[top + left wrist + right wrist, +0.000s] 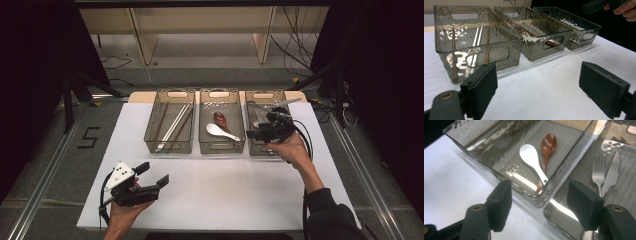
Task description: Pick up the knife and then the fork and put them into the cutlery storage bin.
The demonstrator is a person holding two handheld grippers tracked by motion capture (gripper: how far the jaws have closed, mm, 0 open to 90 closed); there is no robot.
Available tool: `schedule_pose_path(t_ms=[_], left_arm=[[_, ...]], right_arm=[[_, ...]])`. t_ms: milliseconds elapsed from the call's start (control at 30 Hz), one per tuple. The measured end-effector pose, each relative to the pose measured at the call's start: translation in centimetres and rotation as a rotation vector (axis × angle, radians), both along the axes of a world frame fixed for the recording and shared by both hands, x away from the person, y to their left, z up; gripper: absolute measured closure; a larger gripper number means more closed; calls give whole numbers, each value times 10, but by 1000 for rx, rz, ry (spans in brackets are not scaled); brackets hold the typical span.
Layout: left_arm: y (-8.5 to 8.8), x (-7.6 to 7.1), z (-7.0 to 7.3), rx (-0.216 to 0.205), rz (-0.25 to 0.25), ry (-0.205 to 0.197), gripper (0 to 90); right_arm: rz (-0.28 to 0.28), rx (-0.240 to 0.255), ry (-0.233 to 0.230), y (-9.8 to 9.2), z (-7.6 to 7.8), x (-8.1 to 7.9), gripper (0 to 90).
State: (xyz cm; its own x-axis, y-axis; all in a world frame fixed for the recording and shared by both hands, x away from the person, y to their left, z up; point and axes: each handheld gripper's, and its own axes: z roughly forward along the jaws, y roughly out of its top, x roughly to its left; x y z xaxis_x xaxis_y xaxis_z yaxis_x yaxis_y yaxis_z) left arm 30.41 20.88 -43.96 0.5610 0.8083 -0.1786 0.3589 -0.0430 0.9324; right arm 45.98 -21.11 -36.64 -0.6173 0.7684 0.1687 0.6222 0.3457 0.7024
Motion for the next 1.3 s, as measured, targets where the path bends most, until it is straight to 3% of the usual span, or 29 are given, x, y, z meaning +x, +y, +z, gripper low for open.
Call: schedule_pose_path(t_ms=[700, 1133, 1300], left_arm=[[-2, 3, -1, -5, -27, 25, 146], [1, 5, -3, -26, -20, 44, 146], [0, 6, -3, -19, -41, 50, 146]], right_arm=[[11, 136, -87, 2, -24, -51, 307], [38, 173, -125, -1, -42, -73, 274], [45, 177, -142, -1, -45, -81, 267]])
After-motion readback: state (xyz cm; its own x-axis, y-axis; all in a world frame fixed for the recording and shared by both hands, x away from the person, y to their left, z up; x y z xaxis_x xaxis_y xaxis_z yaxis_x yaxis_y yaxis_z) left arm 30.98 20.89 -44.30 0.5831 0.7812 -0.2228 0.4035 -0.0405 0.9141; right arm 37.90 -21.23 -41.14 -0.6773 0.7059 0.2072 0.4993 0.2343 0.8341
